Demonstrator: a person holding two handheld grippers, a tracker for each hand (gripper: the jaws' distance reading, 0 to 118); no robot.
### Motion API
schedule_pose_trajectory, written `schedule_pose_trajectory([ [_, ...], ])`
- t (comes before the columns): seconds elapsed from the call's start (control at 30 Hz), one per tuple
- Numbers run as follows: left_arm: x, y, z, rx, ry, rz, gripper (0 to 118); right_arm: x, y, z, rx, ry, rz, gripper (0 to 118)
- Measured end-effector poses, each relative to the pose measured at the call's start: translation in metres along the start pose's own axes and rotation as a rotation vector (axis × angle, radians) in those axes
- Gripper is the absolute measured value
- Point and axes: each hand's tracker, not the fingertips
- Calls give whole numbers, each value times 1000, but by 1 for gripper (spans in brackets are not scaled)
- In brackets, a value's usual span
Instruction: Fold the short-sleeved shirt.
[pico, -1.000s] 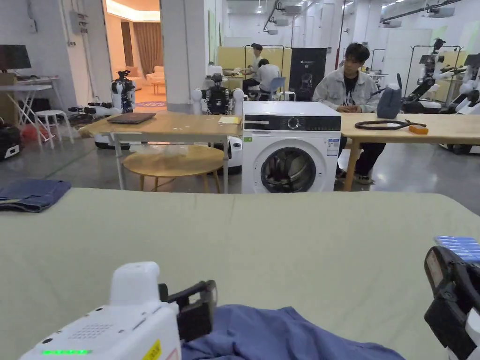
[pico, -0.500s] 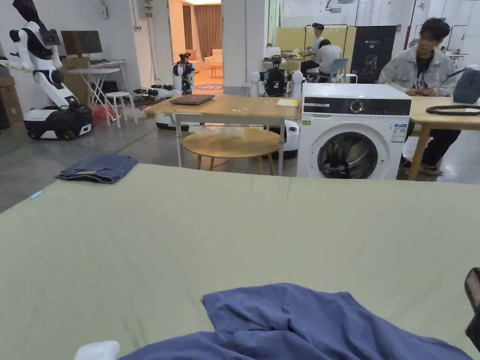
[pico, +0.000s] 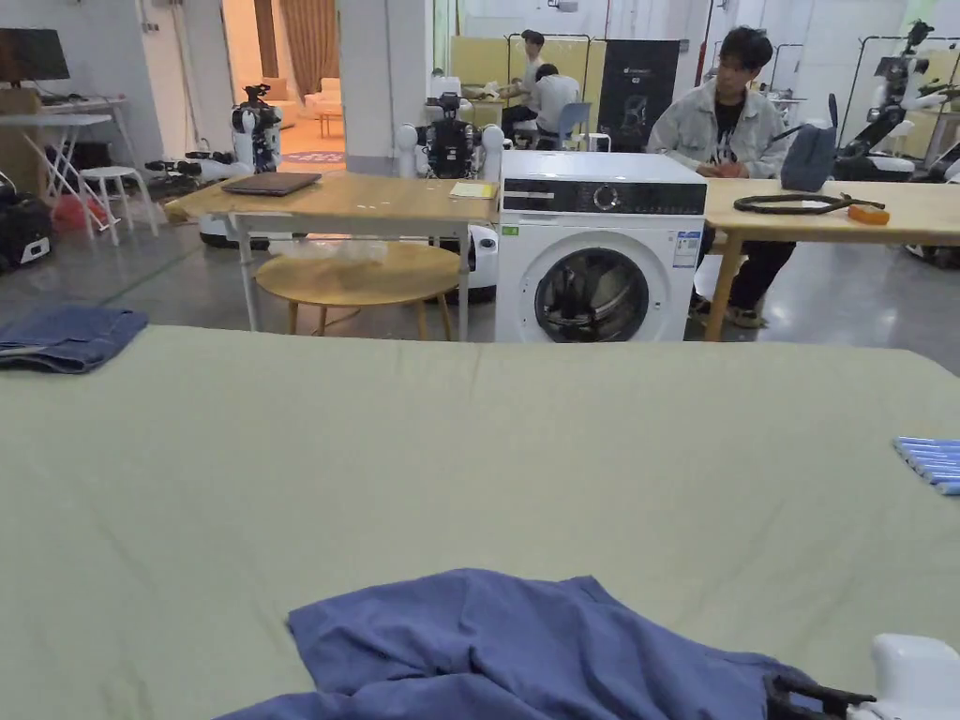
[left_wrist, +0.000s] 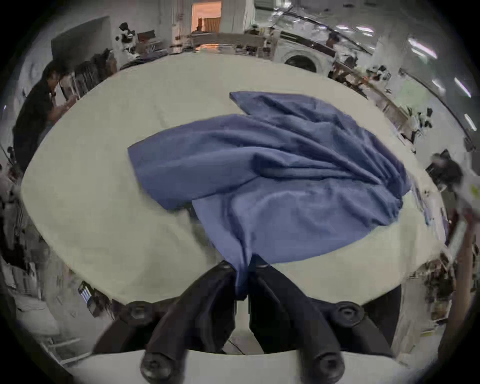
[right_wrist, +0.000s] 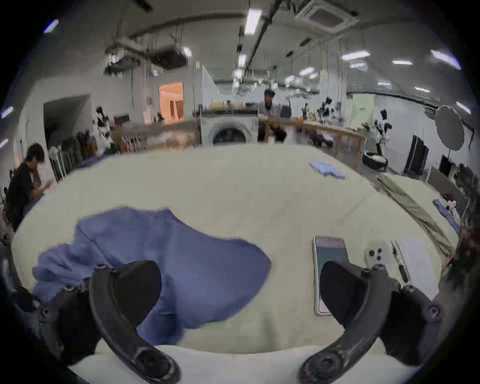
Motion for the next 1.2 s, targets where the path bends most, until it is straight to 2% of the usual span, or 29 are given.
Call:
schedule_pose_trajectory([
  [0.1,-4,-2,6,3,-10,14,2,2,-1,-55,-129,-67,44,118],
  [0.17,-8,0,5,-3,-28,46,2,3,-4,-83,-201,-72,83,118],
  [0.2,-11,-1,5,-3,-35,59,2,2,-7,-97,-252,-86,108,113],
  [0.23,-14,-2,3,-7,-32,65,2,0,-11,-107,-321,-86,119,100],
  [0.27,-15,-2,1,-12,-29,68,2,-2,-15,-110,-360,-61,98,81],
  [0.3,-15,-4,0,-17,-25,70,2,-4,-18,-105,-372,10,33,60],
  [0.33,-16,-6,0,-19,-25,73,2,-8,-20,-92,-273,-26,-9,19],
  [0.37,-16,-7,1,-20,-27,75,2,-12,-20,-82,-227,-16,7,2],
  [0.4,-14,-7,2,-18,-27,77,2,-15,-21,-75,-215,46,7,2],
  [0.47,-17,-4,10,0,-36,90,2,-18,-18,-58,-214,110,-15,2],
  [0.6,-35,16,53,139,-90,182,2,-15,3,2,-19,159,-81,2],
  [0.67,-46,36,83,227,-120,189,2,-11,30,38,76,230,-99,2],
  [0.73,-55,68,115,338,-103,151,2,-11,66,72,173,269,-104,2],
  [0.8,-58,106,144,443,-79,98,2,-12,103,96,255,333,-154,2],
  [0.9,-65,171,177,568,-145,89,2,-18,160,115,356,406,-225,2],
  [1.0,-75,242,191,659,-187,105,2,-35,213,112,439,369,-183,2],
  [1.1,-77,314,194,728,-184,156,2,-50,262,95,472,347,-181,2],
  [1.2,-73,374,197,785,-191,147,2,-58,301,86,588,275,-184,2],
])
